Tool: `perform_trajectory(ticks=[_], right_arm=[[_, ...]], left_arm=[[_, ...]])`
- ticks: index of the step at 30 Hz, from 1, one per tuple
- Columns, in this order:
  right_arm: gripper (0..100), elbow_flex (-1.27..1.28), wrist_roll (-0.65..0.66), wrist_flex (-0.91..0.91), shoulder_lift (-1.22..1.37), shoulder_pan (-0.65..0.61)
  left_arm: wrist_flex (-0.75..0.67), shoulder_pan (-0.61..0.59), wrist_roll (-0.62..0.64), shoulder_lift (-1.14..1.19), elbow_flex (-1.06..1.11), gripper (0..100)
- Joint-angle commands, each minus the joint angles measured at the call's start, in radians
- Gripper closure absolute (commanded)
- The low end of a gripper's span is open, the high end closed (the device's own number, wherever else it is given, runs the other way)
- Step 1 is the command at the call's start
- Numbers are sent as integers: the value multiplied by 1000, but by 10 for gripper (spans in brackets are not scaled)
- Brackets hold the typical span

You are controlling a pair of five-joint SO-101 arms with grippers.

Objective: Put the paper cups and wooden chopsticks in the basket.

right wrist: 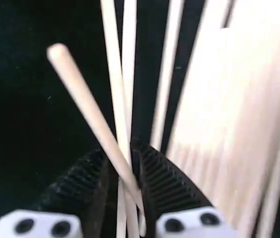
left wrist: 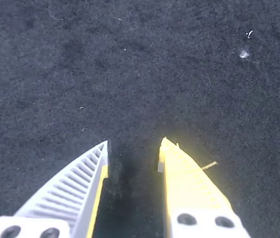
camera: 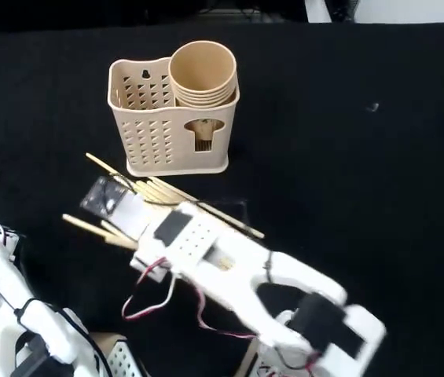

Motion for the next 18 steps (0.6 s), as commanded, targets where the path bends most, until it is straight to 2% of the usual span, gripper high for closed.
perform_trajectory(ticks=[1, 11, 18], right_arm=[[988, -33, 37, 43, -165, 63], [988, -28, 35, 38, -349, 92], [986, 245, 43, -176, -248, 94]], left_arm=[[-14, 10, 0, -26, -16, 830], [-14, 10, 0, -26, -15, 830], [-12, 8, 0, -26, -15, 830]])
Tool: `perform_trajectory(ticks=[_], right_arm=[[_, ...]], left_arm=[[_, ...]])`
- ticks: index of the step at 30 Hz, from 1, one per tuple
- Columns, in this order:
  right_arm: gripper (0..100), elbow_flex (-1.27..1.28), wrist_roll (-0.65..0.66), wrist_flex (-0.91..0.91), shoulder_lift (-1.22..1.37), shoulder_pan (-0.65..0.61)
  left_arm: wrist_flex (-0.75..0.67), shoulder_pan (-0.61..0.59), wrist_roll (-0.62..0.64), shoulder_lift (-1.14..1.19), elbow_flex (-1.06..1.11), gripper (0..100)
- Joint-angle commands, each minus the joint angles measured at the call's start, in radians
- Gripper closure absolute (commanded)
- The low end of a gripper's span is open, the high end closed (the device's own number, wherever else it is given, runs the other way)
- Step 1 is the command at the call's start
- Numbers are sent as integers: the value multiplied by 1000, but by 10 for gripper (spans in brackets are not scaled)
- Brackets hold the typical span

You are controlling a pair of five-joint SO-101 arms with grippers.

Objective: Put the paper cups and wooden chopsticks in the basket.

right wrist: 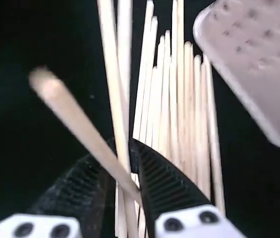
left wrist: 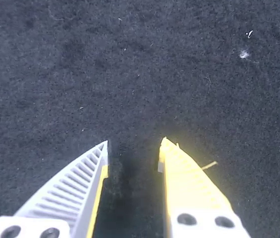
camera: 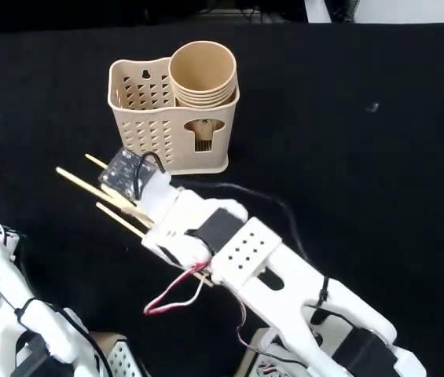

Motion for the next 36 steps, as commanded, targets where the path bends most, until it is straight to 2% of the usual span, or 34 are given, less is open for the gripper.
perform_trajectory(ticks=[1, 8, 12, 15, 27, 36], right_arm=[[982, 127, 12, -127, 61, 17], [831, 157, 14, -160, 246, 15], [886, 120, 14, -160, 285, 15], [994, 88, 6, -160, 285, 21], [988, -136, 8, 103, 275, 21], [985, -31, 14, 114, 182, 17]], left_arm=[[-14, 10, 0, -26, -15, 830], [-15, 12, 0, -26, -15, 830], [-15, 12, 0, -26, -15, 830], [-15, 12, 0, -26, -15, 830], [-14, 12, 0, -26, -15, 830], [-14, 12, 0, -26, -15, 830]])
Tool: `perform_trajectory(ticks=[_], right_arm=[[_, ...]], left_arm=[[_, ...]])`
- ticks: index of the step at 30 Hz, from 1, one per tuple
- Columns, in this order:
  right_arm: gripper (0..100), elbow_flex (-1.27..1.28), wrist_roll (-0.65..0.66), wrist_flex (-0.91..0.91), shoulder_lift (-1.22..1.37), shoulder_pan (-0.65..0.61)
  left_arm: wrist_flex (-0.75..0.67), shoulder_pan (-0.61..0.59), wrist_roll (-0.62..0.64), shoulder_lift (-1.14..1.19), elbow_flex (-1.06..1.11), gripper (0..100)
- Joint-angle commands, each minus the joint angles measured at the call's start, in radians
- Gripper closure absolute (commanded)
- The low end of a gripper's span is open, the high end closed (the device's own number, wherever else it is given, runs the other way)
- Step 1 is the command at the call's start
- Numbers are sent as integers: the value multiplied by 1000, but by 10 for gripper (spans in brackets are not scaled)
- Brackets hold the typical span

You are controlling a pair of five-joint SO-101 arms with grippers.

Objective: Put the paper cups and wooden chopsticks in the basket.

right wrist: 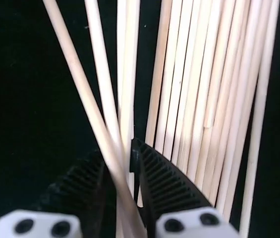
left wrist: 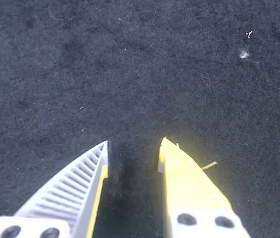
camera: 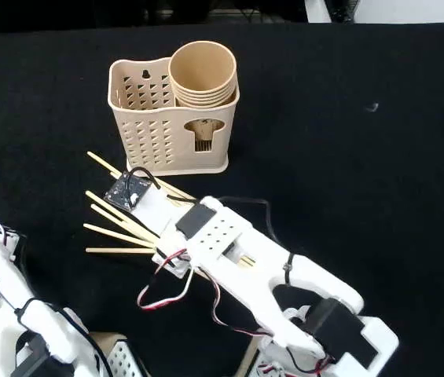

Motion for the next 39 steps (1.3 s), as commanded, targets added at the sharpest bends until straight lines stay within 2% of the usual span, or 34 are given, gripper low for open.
perform_trajectory(ticks=[1, 5, 7, 9, 12, 20, 22, 26, 29, 34, 39], right_arm=[[977, 41, 9, 3, -58, 14], [868, 91, 9, 3, -58, 12], [848, 94, 9, 2, -59, 12], [876, 93, 9, -3, -64, 12], [992, 99, 8, -55, -64, 12], [987, 70, 0, -54, -67, 8], [982, 71, 0, -52, -65, -34], [862, 64, 0, -37, -65, -189], [779, 51, 3, -103, -56, -242], [784, 36, 2, -221, 25, -245], [779, -54, 2, -239, 200, -244]], left_arm=[[-14, 12, 0, -26, -15, 830], [-15, 12, 0, -26, -15, 830], [-15, 12, 0, -26, -15, 830], [-15, 12, 0, -26, -15, 830], [-14, 12, 0, -26, -15, 830], [-12, 10, 0, -26, -15, 830], [-14, 10, 0, -26, -15, 830], [-15, 12, 0, -26, -16, 830], [-15, 12, 0, -26, -16, 830], [-15, 12, 0, -26, -16, 830], [-15, 12, 0, -26, -16, 830]])
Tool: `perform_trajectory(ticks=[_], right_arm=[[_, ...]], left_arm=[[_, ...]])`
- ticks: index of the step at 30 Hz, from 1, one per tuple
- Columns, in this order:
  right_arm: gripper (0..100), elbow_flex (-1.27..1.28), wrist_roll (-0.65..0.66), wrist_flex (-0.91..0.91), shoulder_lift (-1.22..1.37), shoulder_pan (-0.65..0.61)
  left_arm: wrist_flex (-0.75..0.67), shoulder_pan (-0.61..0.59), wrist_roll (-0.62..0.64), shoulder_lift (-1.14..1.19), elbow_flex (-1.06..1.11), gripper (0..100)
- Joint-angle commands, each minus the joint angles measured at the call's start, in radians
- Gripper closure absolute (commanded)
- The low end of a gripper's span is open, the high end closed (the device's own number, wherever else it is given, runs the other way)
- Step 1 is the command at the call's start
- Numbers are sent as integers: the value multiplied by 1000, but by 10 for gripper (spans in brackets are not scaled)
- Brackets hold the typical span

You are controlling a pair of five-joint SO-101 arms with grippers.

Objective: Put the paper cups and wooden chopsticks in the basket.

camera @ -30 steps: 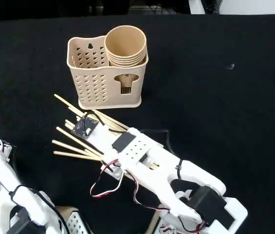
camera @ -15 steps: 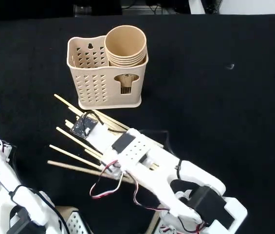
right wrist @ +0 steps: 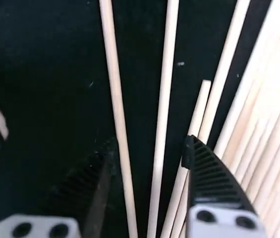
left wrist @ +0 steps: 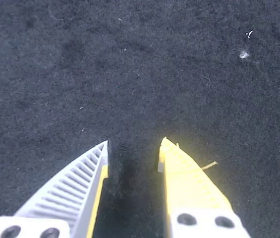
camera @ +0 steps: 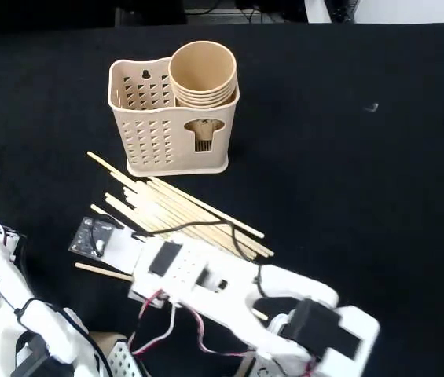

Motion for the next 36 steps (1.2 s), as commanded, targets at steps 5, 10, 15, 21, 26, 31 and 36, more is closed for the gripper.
perform_trajectory(ticks=[5, 10, 15, 21, 26, 31, 36], right_arm=[[797, -177, 8, 28, 196, -12], [991, -193, 3, 60, 173, -9], [988, -182, 2, 106, 85, -8], [988, -180, 9, 210, -117, 28], [988, -159, 9, 221, -278, 153], [988, -208, 2, 216, -493, 270], [988, -320, 2, 55, -680, 358]], left_arm=[[-15, 8, 0, -26, -16, 830], [-15, 10, 0, -26, -16, 830], [-15, 10, 0, -26, -16, 830], [-15, 10, 0, -26, -16, 830], [-15, 8, 0, -26, -16, 830], [-15, 12, 0, -26, -16, 830], [-15, 13, 0, -26, -16, 830]])
